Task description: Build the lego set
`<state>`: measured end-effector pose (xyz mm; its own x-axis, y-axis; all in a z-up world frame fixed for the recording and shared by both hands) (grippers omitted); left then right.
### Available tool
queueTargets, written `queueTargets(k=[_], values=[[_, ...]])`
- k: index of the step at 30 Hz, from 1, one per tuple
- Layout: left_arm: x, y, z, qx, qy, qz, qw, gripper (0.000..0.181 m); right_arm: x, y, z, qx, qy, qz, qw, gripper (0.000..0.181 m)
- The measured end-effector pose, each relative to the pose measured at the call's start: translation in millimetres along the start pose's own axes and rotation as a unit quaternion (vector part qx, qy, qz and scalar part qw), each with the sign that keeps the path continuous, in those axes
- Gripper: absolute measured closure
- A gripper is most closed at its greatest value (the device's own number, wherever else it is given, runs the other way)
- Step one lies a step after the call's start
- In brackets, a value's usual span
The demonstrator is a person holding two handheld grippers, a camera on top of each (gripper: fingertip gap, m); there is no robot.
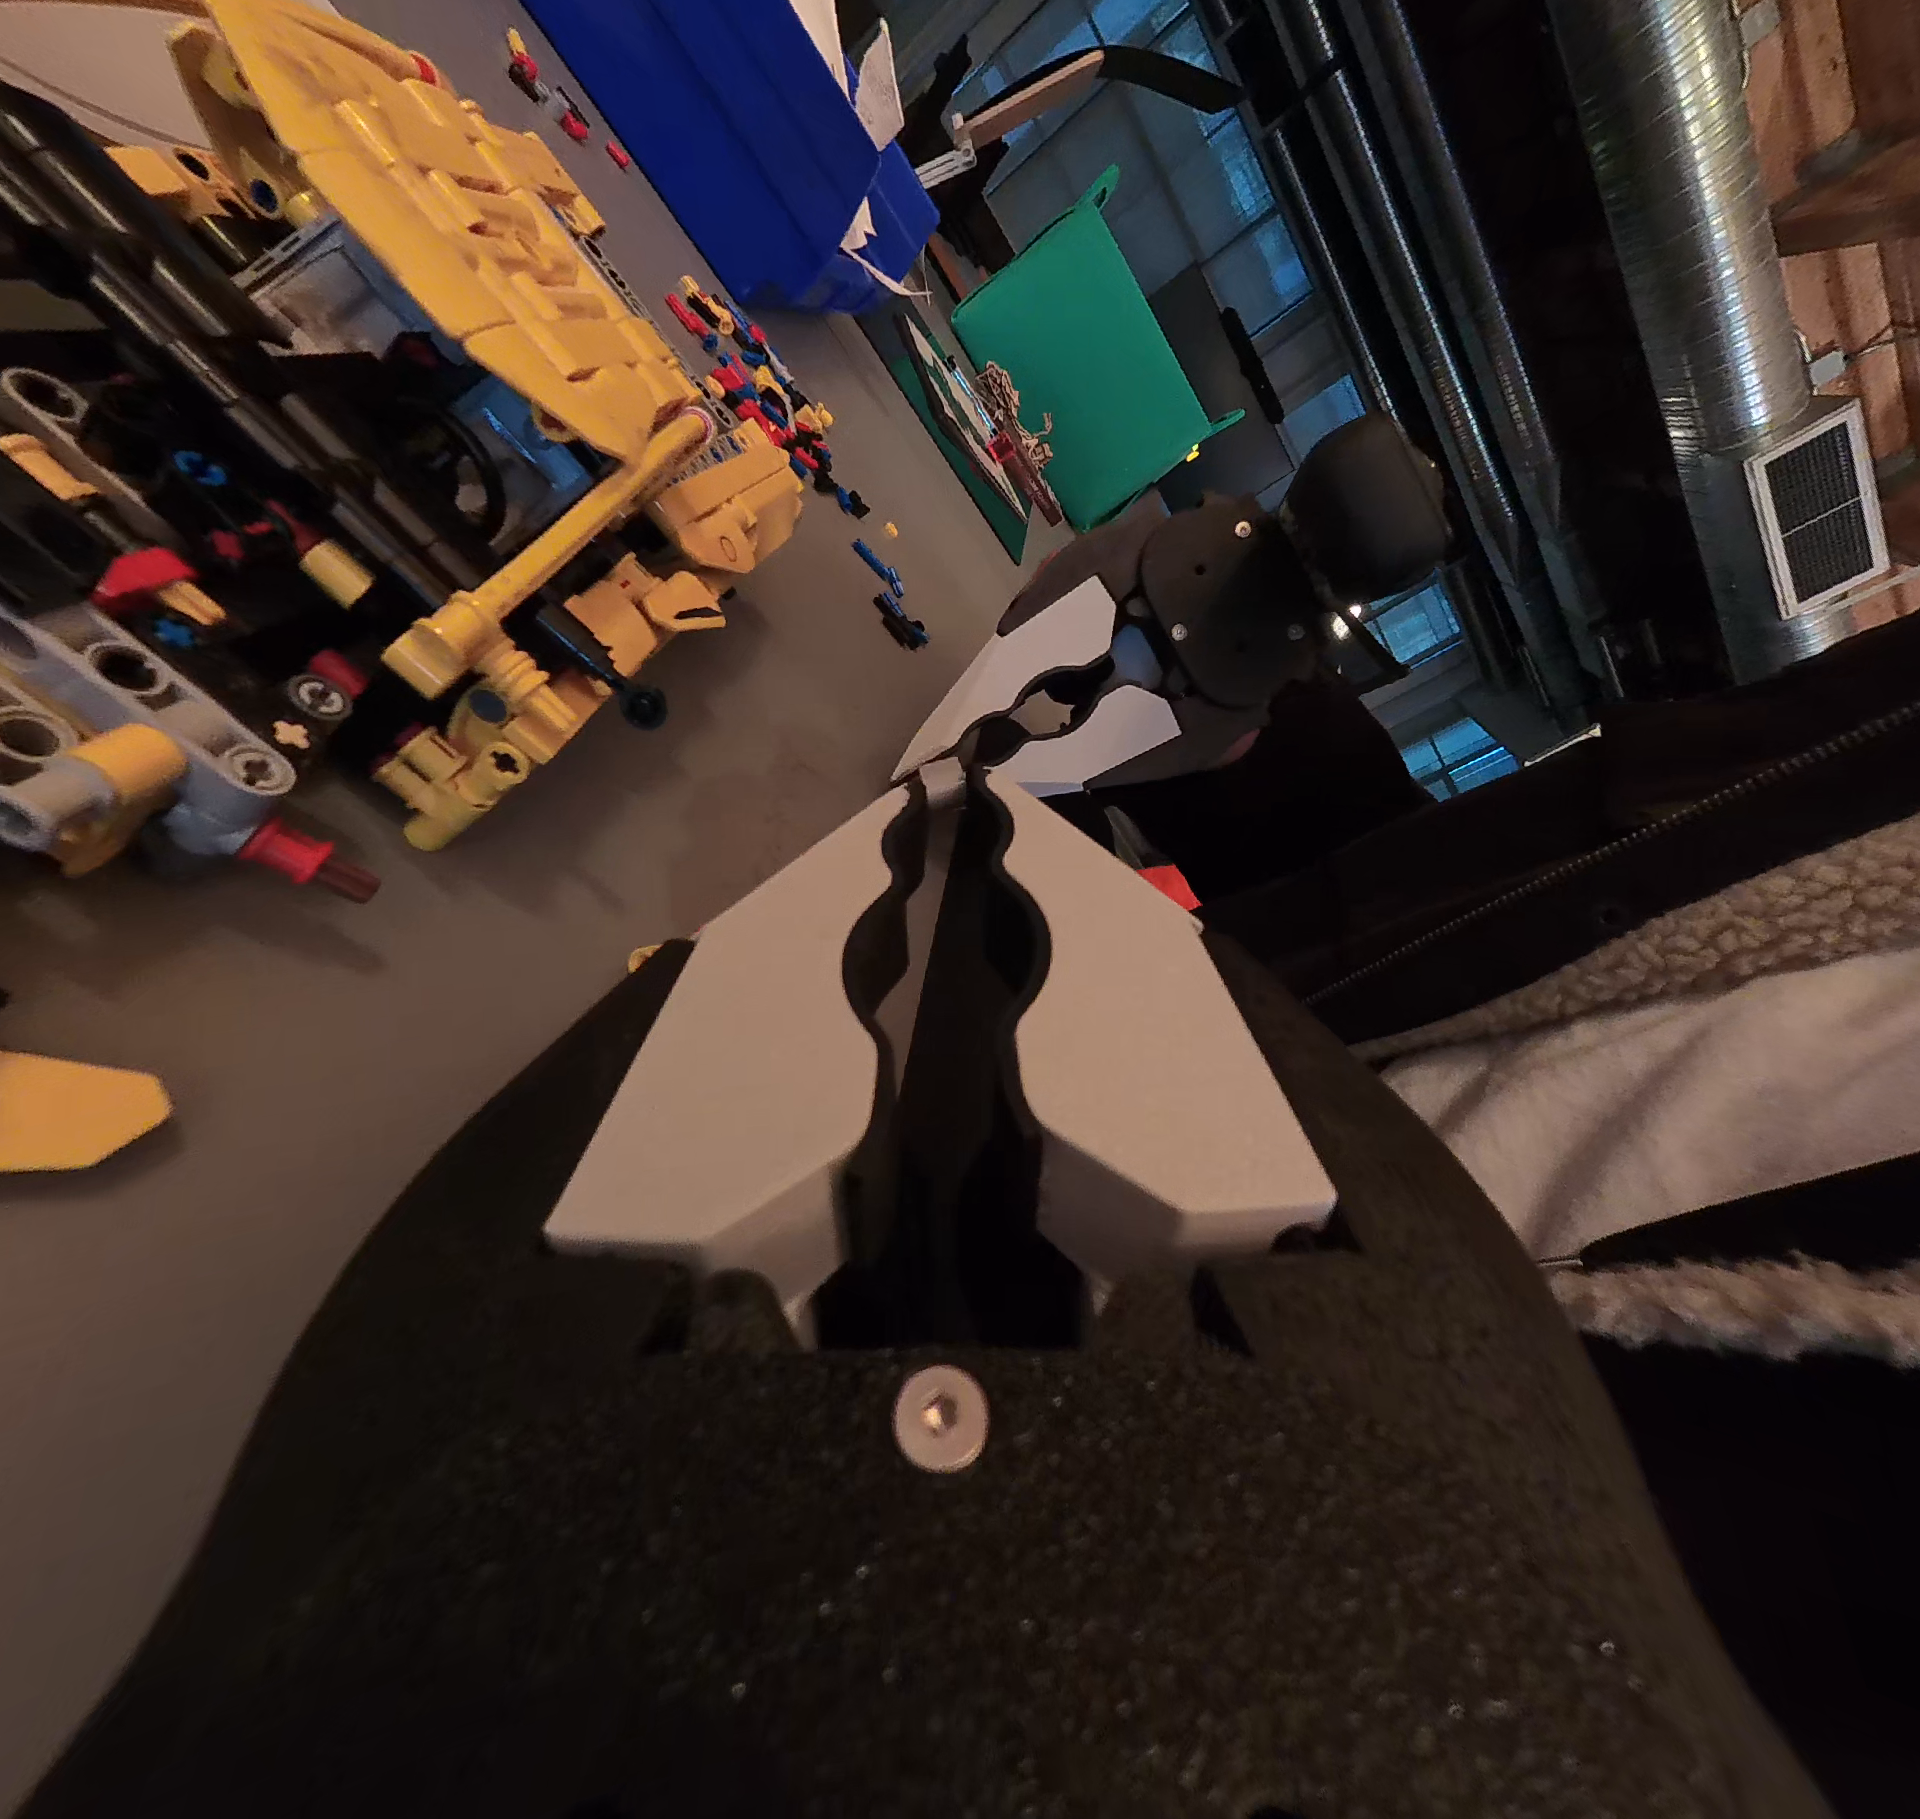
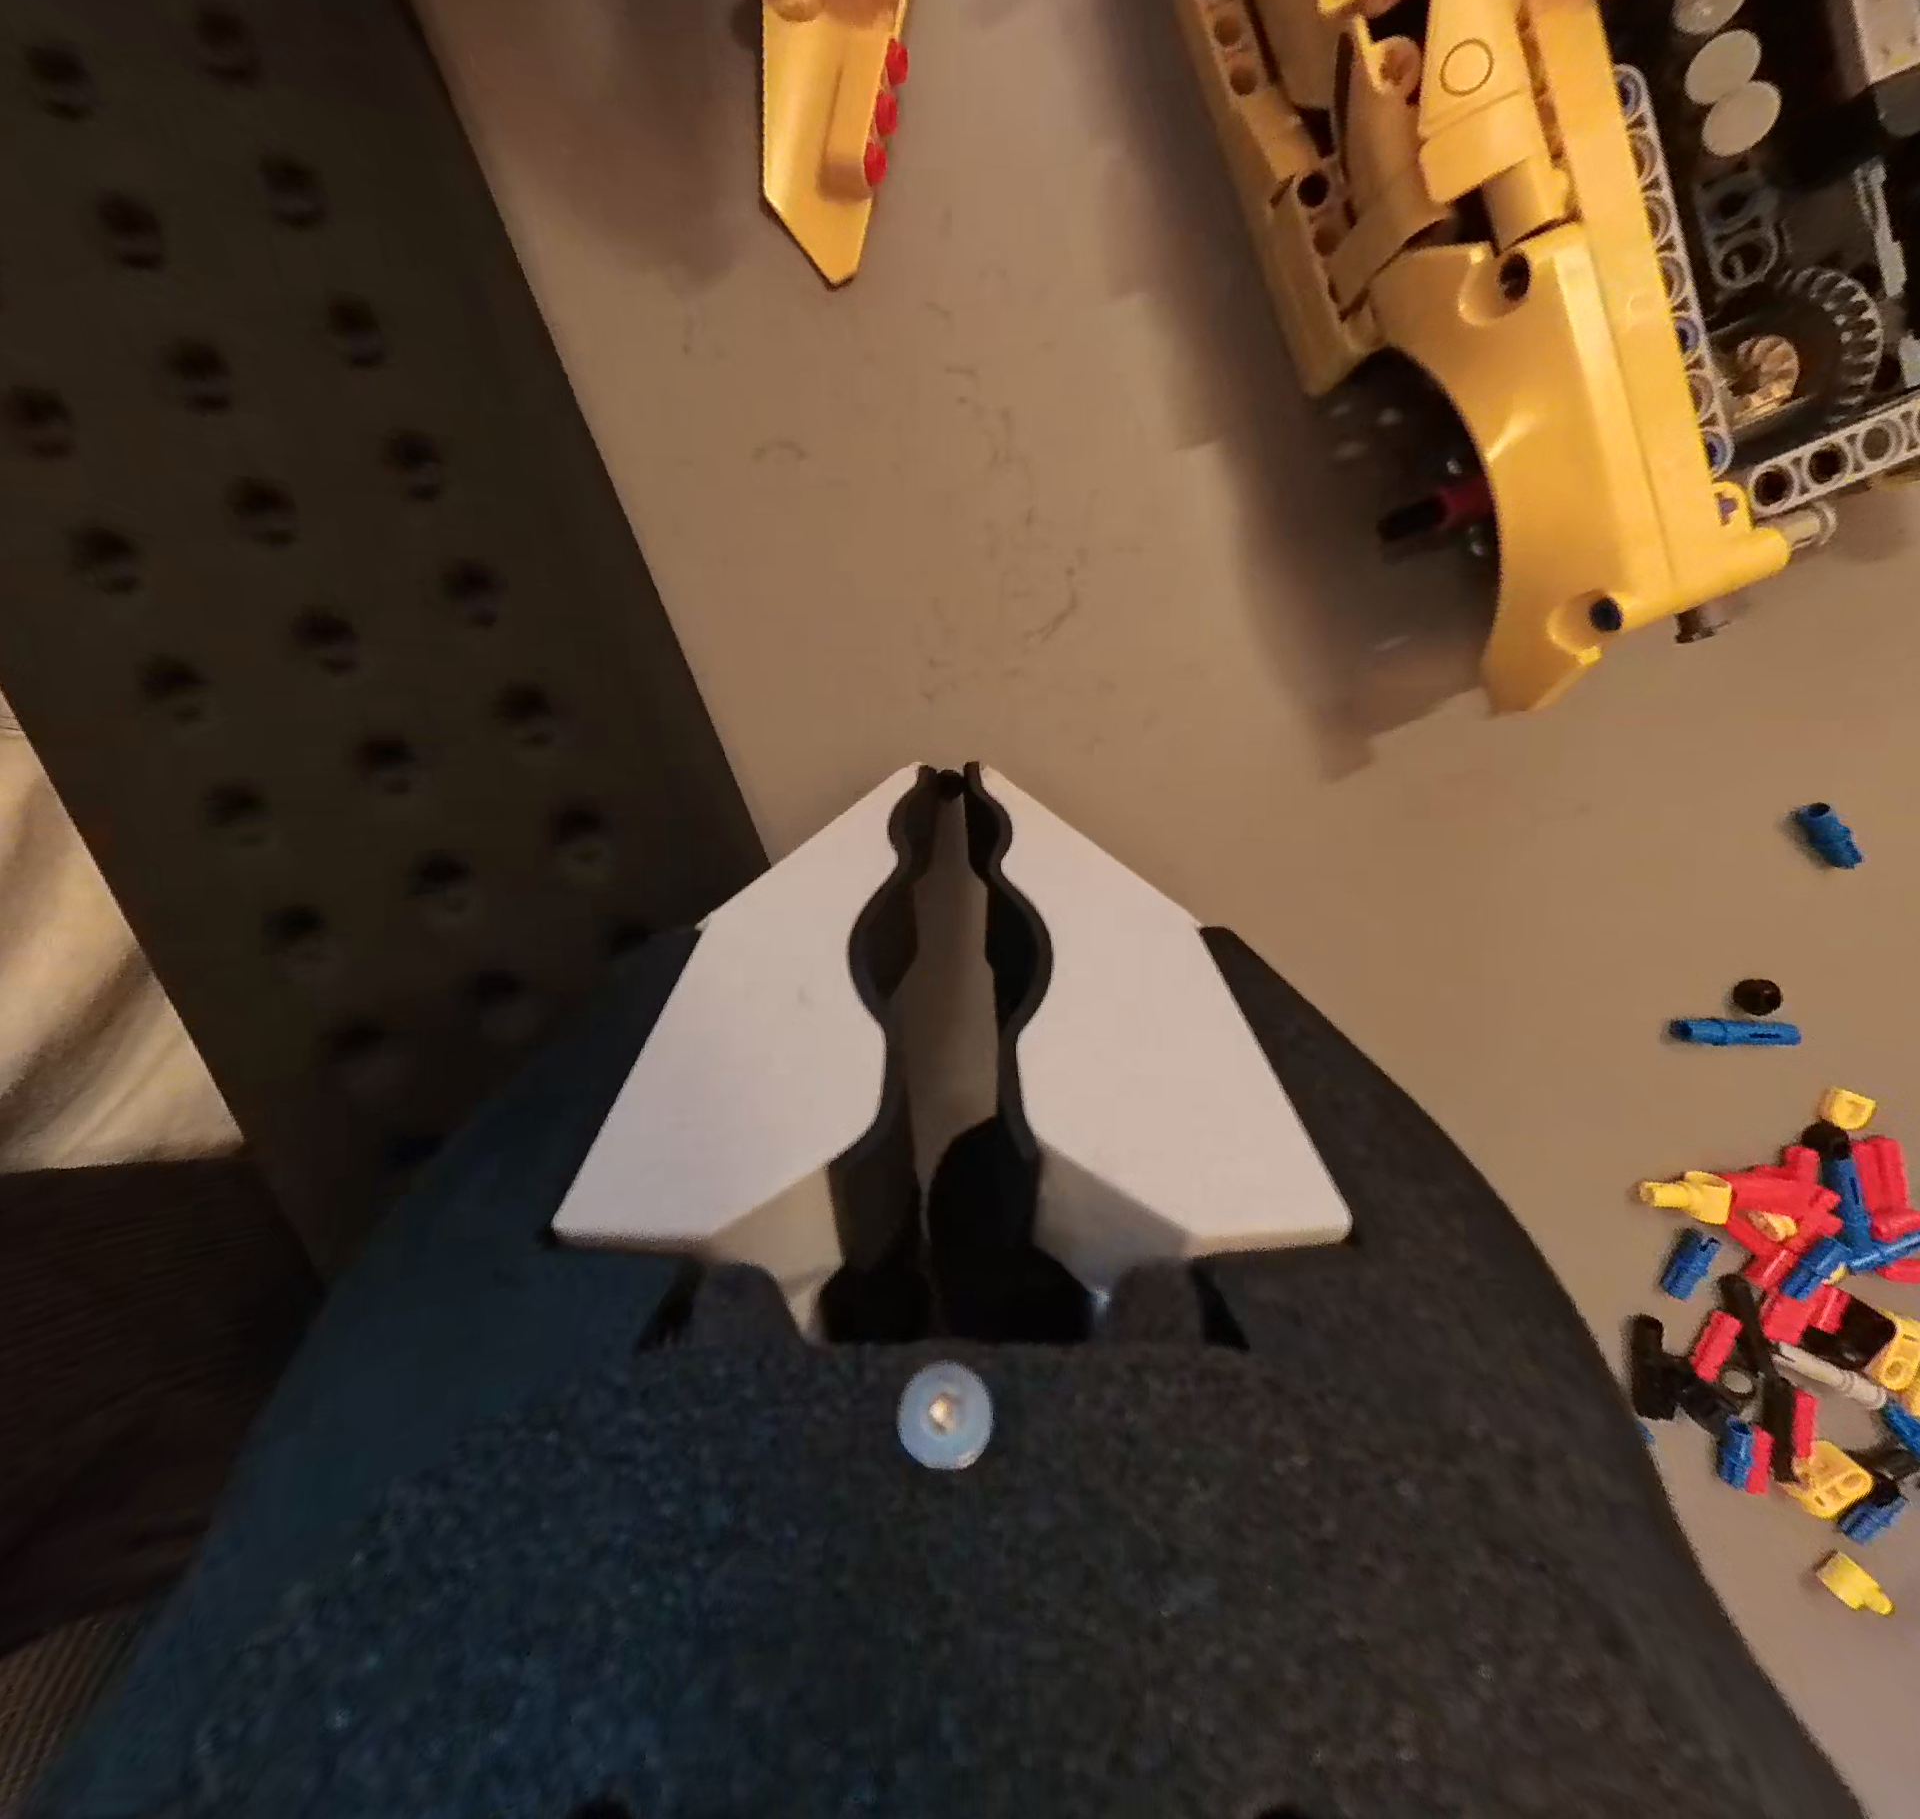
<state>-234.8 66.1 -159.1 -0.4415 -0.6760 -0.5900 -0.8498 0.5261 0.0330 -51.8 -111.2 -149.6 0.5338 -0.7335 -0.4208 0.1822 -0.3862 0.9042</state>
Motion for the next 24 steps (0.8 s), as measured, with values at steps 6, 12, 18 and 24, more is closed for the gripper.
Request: queueTargets(k=[6,12,18,24], values=[[-0.1,0.2,0.3,0.0,0.002,-0.001,1.0,0.174,-0.8,-0.2,-1.0,0.002,0.0,0.004,1.0,0.177],[-0.1,-0.1,0.4,0.001,0.003,0.0,1.0,0.174,1.1,-2.6,-1.2,0.0,-0.001,0.017,1.0,0.173],[0.1,-0.6,0.4,0.003,0.004,0.001,1.0,0.174,-2.0,-2.5,-1.5,0.001,0.003,0.014,1.0,0.173],[-0.1,-0.1,0.3,0.003,0.004,-0.001,1.0,0.174,-8.5,-1.5,-2.6,0.007,0.015,0.014,1.0,0.177]])
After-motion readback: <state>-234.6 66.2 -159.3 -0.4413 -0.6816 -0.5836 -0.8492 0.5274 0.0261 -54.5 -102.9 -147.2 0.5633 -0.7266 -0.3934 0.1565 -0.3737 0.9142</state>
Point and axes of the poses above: each gripper's, where its closed fingertips meet, y back along the fingers, x out of its underside, z = x × y across the jaws, the point moved 10 cm from there along y, back along the fingers, and after that the axes turned 3 degrees about x, right-handed, at the moved point
